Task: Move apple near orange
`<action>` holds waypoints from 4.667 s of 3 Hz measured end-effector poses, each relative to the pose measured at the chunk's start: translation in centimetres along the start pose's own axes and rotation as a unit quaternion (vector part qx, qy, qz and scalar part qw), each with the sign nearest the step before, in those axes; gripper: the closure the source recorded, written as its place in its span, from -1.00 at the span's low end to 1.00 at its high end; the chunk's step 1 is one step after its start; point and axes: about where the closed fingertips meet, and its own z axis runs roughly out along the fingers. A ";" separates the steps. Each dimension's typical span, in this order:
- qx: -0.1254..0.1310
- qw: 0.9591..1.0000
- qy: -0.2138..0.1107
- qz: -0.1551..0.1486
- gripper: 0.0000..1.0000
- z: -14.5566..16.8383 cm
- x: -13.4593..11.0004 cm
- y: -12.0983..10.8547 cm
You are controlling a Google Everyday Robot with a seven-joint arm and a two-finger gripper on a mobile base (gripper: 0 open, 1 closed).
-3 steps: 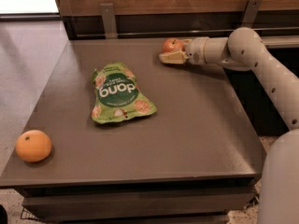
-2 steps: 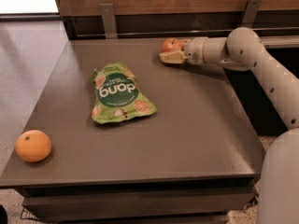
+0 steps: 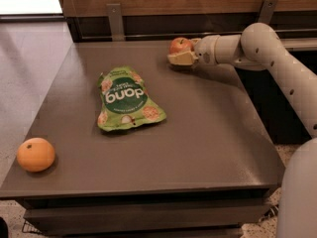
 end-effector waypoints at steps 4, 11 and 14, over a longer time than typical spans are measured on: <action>-0.058 0.998 -0.018 -0.027 1.00 -12.2 -6.2 15.7; -0.194 0.979 -0.014 -0.065 1.00 -4.0 -1.9 41.8; -0.227 0.970 -0.009 -0.083 0.01 -2.4 -0.6 44.5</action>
Offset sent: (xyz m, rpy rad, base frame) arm -0.1328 -0.0144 0.0947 -0.0163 -0.0414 0.0644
